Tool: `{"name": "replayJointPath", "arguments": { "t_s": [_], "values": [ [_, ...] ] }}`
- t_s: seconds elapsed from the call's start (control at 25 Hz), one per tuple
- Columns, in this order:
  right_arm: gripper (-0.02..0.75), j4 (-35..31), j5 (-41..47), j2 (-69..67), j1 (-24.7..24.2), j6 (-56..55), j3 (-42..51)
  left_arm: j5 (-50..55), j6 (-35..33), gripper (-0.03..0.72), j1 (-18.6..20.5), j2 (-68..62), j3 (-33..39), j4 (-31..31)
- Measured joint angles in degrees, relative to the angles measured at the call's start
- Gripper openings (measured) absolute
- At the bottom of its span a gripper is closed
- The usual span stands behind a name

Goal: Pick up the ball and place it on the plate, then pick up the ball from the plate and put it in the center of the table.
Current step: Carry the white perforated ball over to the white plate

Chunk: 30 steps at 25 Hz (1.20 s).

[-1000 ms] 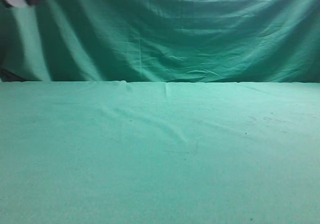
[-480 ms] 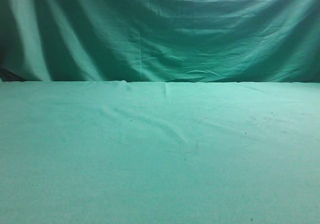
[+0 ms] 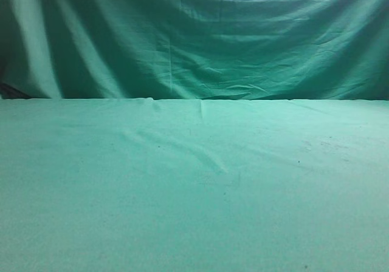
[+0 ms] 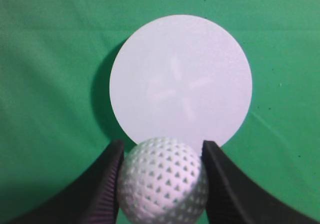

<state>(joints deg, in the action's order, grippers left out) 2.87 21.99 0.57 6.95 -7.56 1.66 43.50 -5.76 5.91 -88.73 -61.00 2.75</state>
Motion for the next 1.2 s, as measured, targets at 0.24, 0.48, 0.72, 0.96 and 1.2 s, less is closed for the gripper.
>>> {"name": "replayJointPath", "arguments": {
  "t_s": [0.24,0.48,0.72,0.96,1.2],
  "values": [
    [0.049,-0.7,-0.3,0.0,0.0,0.0,0.0,-0.6,0.8,0.300,0.0,-1.0,0.0,0.1],
    [0.049,-10.9,-13.5,0.0,0.0,0.0,0.0,-1.1,1.0,0.300,0.0,-1.0,0.0,2.7],
    [0.049,-11.9,-15.4,-1.4,0.0,1.5,-4.3,-1.4,1.0,0.300,0.0,-1.0,0.0,2.7],
    [0.049,-14.6,-0.7,-13.4,0.0,2.4,-15.6,-1.5,1.0,0.300,0.0,-1.1,0.0,2.7],
    [0.049,-17.2,5.7,-19.8,0.0,7.0,-19.3,-1.7,1.0,0.300,0.0,-3.7,0.0,2.7]
  ]
}}
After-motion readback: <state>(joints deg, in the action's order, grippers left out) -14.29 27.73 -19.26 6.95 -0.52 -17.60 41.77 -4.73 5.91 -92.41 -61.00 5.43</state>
